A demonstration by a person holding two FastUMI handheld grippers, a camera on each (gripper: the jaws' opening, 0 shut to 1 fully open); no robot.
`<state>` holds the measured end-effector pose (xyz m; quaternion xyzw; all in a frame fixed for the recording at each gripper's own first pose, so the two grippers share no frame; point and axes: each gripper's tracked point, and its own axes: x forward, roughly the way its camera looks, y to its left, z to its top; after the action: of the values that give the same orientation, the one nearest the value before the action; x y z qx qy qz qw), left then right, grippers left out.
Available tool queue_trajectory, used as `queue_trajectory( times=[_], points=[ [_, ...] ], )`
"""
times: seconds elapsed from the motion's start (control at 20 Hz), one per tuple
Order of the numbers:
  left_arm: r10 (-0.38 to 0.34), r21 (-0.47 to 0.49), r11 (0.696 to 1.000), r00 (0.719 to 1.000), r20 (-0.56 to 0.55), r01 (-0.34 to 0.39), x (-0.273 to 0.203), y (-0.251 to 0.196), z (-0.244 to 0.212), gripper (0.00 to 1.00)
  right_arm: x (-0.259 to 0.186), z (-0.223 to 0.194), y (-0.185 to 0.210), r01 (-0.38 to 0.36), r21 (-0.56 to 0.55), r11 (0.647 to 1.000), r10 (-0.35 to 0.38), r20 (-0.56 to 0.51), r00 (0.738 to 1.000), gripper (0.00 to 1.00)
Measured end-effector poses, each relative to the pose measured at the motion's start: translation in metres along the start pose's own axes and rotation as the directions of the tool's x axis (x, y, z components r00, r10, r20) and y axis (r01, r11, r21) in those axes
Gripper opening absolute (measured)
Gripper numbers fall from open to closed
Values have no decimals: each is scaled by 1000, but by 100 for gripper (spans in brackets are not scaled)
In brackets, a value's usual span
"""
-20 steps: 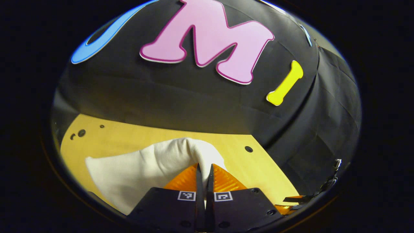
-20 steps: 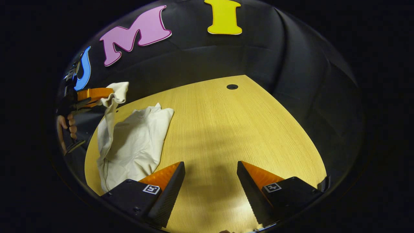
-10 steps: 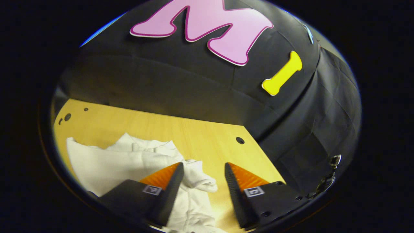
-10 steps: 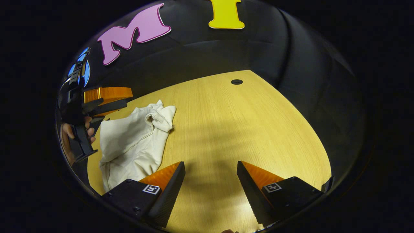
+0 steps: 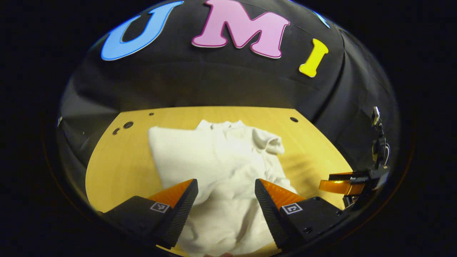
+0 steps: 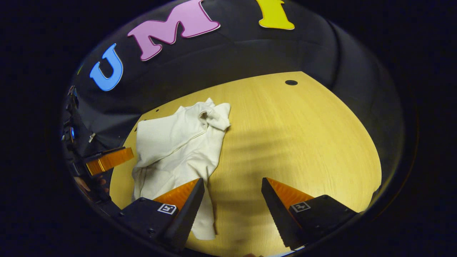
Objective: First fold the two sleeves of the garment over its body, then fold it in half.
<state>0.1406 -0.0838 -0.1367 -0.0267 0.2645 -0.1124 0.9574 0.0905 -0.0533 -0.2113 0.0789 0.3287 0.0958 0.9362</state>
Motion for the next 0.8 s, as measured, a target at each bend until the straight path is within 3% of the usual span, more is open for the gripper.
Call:
queue_trajectory(
  times=[0.35, 0.6, 0.8],
  points=[
    [88, -77, 992, 991, -99, -96, -46, 45, -93, 98, -7, -56, 41, -47, -59, 997, 42, -86, 995, 99],
    [115, -105, 985, 977, -181, -136, -57, 62, -147, 98, -2, -83, 52, -43, -88, 995, 31, -138, 990, 99],
    [97, -125, 984, 966, -239, -130, -51, 57, -175, 98, 2, -104, 55, -34, -106, 994, 15, -176, 984, 99]
  ],
)
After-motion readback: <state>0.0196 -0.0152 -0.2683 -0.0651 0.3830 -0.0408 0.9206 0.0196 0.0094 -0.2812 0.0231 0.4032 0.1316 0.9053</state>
